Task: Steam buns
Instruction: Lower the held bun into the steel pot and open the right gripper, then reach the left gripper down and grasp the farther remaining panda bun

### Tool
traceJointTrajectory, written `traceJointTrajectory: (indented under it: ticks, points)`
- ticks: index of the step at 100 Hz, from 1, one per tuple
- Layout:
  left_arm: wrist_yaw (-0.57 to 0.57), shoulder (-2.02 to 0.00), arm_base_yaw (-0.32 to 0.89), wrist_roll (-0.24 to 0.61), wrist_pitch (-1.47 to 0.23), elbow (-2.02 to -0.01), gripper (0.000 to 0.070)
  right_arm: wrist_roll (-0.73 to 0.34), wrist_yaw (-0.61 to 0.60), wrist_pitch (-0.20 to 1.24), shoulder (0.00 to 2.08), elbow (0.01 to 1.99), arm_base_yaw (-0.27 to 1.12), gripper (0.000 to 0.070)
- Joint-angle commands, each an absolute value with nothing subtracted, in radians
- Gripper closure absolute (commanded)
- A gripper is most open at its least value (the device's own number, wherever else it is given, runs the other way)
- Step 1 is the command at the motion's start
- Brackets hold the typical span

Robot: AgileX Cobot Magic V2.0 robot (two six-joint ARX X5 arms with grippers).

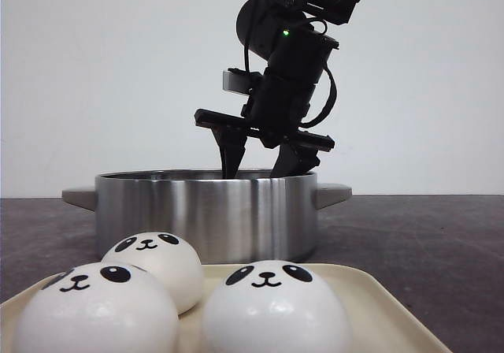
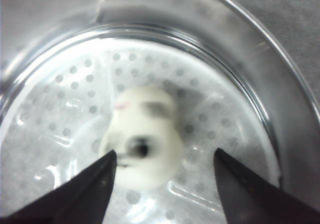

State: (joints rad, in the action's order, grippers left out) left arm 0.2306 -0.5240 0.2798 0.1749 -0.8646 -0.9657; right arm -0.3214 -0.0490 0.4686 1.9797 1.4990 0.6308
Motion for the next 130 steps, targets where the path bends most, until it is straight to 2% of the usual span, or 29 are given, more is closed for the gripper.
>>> traceJointTrajectory:
  ticks: [1, 19, 23, 31, 60, 80, 102, 117, 130]
  points:
    - [0.224, -0.529, 0.284, 0.165, -0.862, -0.979, 0.0107, -0.329, -0.044, 0.464, 2.003, 1.520, 0.638, 0.0295]
    - [0.226, -0.529, 0.284, 0.166, -0.878, -0.979, 0.0107, -0.325, -0.056, 0.458, 1.947, 1.521, 0.639, 0.0317]
    - [0.229, -0.529, 0.284, 0.174, -0.878, -0.977, 0.0107, -0.318, -0.055, 0.464, 1.912, 1.521, 0.639, 0.0408]
    - [0.246, -0.530, 0.285, 0.208, -0.873, -0.968, 0.0107, -0.286, -0.051, 0.473, 1.821, 1.521, 0.649, 0.0700]
    - [0.331, -0.630, 0.331, 0.287, -0.881, -0.929, 0.0105, -0.192, -0.003, 0.474, 1.364, 1.521, 0.788, 0.0695]
    - [0.361, -0.807, 0.441, 0.308, -0.907, -0.929, 0.0105, -0.176, 0.153, 0.516, 1.112, 1.521, 0.944, 0.0695]
    - [0.361, -1.022, 0.614, 0.353, -0.886, -0.929, 0.0105, -0.168, 0.343, 0.611, 0.968, 1.521, 1.018, 0.0695]
    - [0.281, -1.161, 0.689, 0.371, -0.819, -0.929, 0.0105, -0.171, 0.387, 0.693, 0.921, 1.521, 1.018, 0.0695]
    - [0.278, -1.275, 0.714, 0.423, -0.746, -0.929, 0.0105, -0.178, 0.395, 0.739, 0.907, 1.521, 1.018, 0.0695]
